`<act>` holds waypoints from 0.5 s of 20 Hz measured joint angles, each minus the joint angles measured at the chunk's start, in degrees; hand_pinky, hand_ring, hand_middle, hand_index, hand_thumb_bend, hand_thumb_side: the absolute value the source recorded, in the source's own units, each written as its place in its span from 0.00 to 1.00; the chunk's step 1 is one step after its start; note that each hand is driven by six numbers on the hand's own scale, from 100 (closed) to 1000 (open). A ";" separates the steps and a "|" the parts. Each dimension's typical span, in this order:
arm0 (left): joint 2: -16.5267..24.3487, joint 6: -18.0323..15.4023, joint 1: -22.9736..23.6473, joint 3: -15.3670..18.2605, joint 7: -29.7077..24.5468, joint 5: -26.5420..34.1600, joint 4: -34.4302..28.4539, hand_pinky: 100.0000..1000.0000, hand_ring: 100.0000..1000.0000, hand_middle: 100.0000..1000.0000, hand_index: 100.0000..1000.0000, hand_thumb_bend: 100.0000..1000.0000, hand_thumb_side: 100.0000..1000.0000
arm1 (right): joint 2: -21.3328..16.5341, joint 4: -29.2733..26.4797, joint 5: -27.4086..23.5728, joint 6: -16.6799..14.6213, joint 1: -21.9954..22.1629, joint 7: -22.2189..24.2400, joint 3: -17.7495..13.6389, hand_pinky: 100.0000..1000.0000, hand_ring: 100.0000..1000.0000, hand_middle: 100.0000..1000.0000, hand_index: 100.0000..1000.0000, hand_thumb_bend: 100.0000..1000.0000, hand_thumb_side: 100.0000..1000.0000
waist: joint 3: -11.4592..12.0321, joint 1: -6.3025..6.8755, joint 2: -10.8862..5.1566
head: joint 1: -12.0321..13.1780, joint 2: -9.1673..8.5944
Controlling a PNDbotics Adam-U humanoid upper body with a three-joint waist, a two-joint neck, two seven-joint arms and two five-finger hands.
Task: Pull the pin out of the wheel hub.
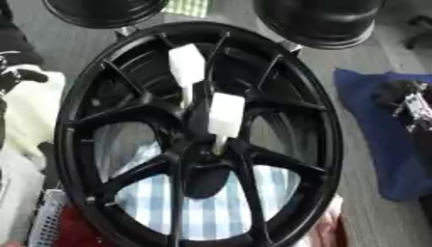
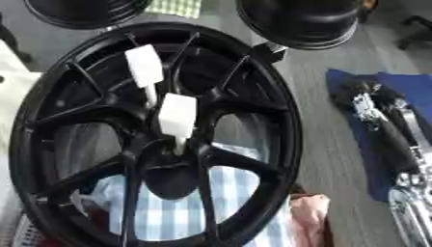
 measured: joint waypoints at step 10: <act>3.09 -0.24 -2.14 -0.05 -0.11 -0.14 0.00 0.51 0.60 0.56 0.70 0.00 0.72 | -0.16 0.00 -0.01 0.11 -0.28 0.13 0.28 0.84 0.74 0.47 0.65 0.00 0.49 | -0.11 0.51 0.01 | -0.01 0.01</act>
